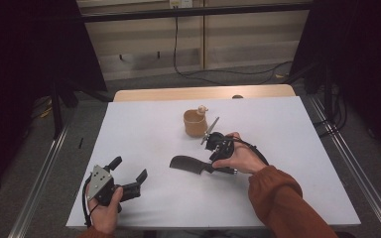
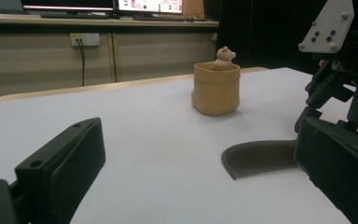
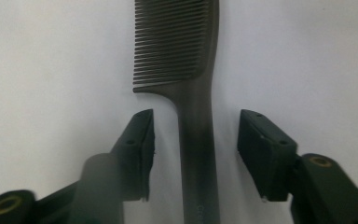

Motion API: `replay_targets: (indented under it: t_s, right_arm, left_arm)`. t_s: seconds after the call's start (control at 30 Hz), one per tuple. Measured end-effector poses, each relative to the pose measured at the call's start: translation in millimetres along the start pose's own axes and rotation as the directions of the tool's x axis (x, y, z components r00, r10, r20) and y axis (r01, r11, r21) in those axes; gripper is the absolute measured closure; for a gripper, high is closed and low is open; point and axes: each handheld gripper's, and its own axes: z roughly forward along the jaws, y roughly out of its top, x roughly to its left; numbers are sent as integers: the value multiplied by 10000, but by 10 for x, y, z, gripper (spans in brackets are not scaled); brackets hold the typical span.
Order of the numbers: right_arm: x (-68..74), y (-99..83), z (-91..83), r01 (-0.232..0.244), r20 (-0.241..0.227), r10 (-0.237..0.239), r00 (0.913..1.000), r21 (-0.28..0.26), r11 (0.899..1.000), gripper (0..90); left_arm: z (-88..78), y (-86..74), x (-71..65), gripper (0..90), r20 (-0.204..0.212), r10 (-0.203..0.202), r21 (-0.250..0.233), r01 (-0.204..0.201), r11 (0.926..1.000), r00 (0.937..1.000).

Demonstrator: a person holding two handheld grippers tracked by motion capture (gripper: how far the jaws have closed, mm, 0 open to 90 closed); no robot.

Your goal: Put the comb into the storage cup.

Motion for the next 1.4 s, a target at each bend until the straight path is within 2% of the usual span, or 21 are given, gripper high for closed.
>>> replay_targets:
  t_s: [0.07,0.2,0.23,0.4,0.53,0.77,1.0,1.4]
  right_arm:
    - [-1,4,0,93,25,-93,10000,69,9999,559]
    - [7,8,16,91,19,-92,10000,167,9998,610]
    - [3,9,26,218,28,-219,9998,273,9994,625]
    - [10,23,51,174,122,-180,9998,512,9985,663]
    - [23,30,61,402,288,-421,9987,626,9972,689]
    - [24,23,68,379,355,-401,9986,597,9975,713]
    - [64,37,75,468,629,-512,9967,697,9965,730]
    - [56,27,65,419,592,-454,9972,586,9974,734]
  left_arm:
    - [2,0,0,20,-3,-3,1,3,10000,10000]
    - [1,0,1,20,-1,-7,-2,7,10000,10000]
    - [1,0,1,20,1,-18,-5,18,10000,10000]
    - [1,-1,0,20,16,-10,17,10,10000,10000]
    - [2,0,1,20,37,22,16,-22,10000,10000]
    - [10,1,-4,20,45,74,48,-74,10000,10000]
    - [15,2,-1,20,69,136,68,-136,9999,9999]
    - [13,0,4,20,47,112,66,-112,9999,9999]
